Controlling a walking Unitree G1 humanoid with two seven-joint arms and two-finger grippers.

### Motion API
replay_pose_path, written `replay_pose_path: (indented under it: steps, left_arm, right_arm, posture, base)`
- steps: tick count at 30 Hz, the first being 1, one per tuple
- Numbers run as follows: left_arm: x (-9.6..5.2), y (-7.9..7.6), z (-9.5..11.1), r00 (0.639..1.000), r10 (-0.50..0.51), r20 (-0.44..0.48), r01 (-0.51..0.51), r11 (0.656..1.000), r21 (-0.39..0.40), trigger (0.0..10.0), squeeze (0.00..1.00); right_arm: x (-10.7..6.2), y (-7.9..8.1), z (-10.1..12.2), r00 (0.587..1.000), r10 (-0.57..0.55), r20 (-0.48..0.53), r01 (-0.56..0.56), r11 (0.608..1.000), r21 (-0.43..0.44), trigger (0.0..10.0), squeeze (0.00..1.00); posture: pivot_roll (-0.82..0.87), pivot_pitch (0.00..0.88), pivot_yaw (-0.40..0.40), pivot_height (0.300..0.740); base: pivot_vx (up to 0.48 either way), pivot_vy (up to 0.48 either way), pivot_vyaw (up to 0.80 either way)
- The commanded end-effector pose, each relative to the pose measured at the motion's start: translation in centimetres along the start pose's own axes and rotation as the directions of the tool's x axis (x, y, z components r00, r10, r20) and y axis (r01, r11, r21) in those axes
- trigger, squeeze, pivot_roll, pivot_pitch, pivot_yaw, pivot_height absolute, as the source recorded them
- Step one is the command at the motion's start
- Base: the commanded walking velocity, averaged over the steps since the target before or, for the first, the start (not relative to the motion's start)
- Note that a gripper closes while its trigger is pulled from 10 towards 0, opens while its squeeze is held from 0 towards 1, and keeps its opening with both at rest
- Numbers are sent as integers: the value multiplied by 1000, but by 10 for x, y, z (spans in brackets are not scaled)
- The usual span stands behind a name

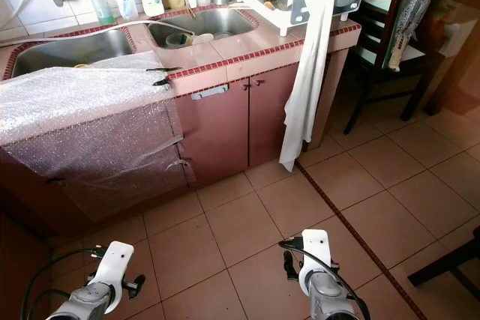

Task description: Kitchen organization

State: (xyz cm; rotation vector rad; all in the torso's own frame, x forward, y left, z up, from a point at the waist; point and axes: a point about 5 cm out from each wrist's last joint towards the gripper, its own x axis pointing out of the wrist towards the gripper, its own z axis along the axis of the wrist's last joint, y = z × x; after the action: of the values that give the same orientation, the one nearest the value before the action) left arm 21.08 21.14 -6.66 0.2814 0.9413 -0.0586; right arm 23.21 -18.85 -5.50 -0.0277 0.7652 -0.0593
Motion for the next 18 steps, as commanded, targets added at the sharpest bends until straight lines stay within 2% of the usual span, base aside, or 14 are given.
replay_pose_path:
  steps: [1, 13, 14, 18]
  left_arm:
    - [0, 0, 2, 1000, -3, 3, 3, 1000, -1, 10000, 0]
    - [0, -1, 3, 1000, -5, 5, 5, 1000, 2, 10000, 0]
    - [0, -1, 3, 1000, -1, 10, 1, 1000, -27, 10000, 0]
    - [1, -2, 4, 1000, -4, 10, 4, 1000, -17, 10000, 0]
  right_arm:
    - [0, -2, 0, 1000, -9, -4, 9, 1000, 3, 10000, 0]
    - [0, -3, -2, 1000, -16, -8, 16, 1000, 5, 10000, 0]
    - [-1, -3, -2, 1000, -17, -10, 17, 1000, 6, 10000, 0]
    - [-1, -5, -3, 1000, -21, -11, 21, 1000, 9, 10000, 0]
  posture:
    - [-32, 0, 63, 740]
    - [-31, 0, 65, 740]
    - [-32, 0, 65, 740]
    - [-33, 0, 65, 740]
  base:
    - [0, -480, 0]
    - [0, -480, 0]
    - [0, 0, 0]
    - [0, 0, 0]
